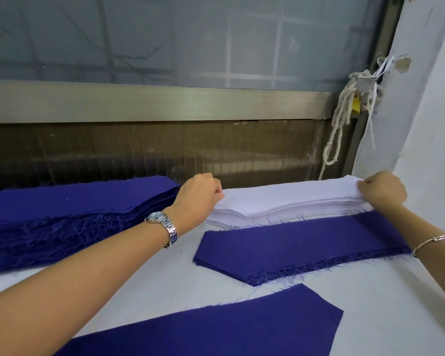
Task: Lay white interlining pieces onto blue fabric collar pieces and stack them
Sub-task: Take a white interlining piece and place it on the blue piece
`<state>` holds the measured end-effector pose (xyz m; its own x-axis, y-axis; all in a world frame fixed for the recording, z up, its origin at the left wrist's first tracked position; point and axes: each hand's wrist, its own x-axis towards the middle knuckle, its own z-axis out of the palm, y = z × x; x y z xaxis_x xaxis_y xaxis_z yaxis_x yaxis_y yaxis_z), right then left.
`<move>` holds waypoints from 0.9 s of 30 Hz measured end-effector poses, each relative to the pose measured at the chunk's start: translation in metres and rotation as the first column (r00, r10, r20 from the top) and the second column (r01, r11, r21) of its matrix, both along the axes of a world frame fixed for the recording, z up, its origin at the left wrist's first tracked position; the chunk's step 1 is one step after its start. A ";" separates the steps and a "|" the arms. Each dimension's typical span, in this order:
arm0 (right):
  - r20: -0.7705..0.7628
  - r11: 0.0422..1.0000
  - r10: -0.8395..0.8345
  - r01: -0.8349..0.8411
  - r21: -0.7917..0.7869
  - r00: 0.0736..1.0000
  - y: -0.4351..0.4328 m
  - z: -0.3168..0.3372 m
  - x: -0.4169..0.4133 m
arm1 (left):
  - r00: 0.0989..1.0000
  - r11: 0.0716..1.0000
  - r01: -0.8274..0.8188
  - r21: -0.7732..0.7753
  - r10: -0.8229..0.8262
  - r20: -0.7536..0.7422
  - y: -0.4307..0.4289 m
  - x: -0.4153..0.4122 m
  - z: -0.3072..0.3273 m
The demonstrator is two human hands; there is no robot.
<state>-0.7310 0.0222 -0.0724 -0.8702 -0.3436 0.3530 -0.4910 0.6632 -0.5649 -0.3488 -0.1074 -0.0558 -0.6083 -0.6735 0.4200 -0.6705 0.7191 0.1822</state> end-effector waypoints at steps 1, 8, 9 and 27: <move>-0.005 1.000 0.004 -0.004 -0.004 1.000 0.000 0.000 0.000 | 1.000 1.000 0.002 0.010 -0.002 -0.003 -0.001 0.000 0.000; -0.062 0.996 0.054 -0.058 -0.071 0.997 0.004 0.002 0.003 | 1.000 1.000 0.008 0.029 -0.007 -0.014 -0.007 -0.005 -0.002; -0.079 0.994 0.066 -0.073 -0.081 0.995 0.004 0.002 0.003 | 1.000 1.000 0.012 0.026 -0.012 -0.012 -0.008 -0.006 -0.003; 0.074 0.831 0.338 -0.261 -0.491 0.938 0.018 -0.013 -0.033 | 0.976 0.991 0.131 0.026 -0.134 0.173 -0.023 -0.008 0.003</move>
<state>-0.7641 0.0399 -0.0853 -0.8070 -0.4240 0.4110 -0.5053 0.1357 -0.8522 -0.3572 -0.1305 -0.0528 -0.7556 -0.5872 0.2903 -0.5917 0.8020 0.0821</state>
